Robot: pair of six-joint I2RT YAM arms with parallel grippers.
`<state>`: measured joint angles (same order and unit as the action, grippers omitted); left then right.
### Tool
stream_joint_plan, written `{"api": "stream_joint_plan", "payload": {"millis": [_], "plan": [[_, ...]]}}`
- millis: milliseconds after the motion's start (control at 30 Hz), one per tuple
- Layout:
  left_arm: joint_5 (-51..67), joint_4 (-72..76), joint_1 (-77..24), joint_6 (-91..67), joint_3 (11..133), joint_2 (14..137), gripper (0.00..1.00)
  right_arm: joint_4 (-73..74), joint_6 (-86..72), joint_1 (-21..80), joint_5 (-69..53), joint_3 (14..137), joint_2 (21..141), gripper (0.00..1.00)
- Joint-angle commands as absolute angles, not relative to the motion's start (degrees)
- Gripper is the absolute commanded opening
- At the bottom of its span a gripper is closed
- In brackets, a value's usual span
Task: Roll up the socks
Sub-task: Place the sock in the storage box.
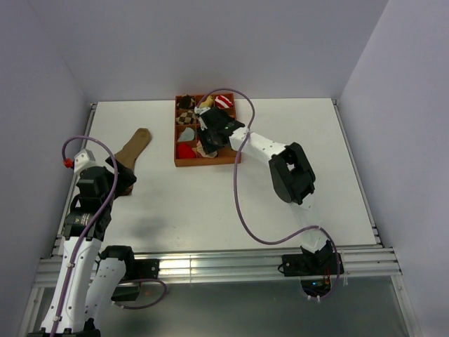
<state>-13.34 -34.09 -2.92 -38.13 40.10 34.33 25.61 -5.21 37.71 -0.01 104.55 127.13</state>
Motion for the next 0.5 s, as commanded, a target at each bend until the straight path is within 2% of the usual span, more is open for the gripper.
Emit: {"api": "stream_joint_plan", "payload": {"millis": [0, 133, 467], "plan": [[-12.74, -31.99, -2.64, -36.91, 39.9, 33.66, 0.86, 29.36, -6.24, 37.27, -1.14, 102.48, 122.71, 0.43], [-12.83, -32.08, -2.64, -37.0, 39.81, 33.49, 0.86, 28.57, -6.59, 37.27, -1.23, 102.66, 120.85, 0.43], [-12.74, -31.99, -2.64, -37.0, 39.81, 33.31, 0.86, 26.28, -8.52, 37.97, -4.39, 98.09, 121.63, 0.29]]}}
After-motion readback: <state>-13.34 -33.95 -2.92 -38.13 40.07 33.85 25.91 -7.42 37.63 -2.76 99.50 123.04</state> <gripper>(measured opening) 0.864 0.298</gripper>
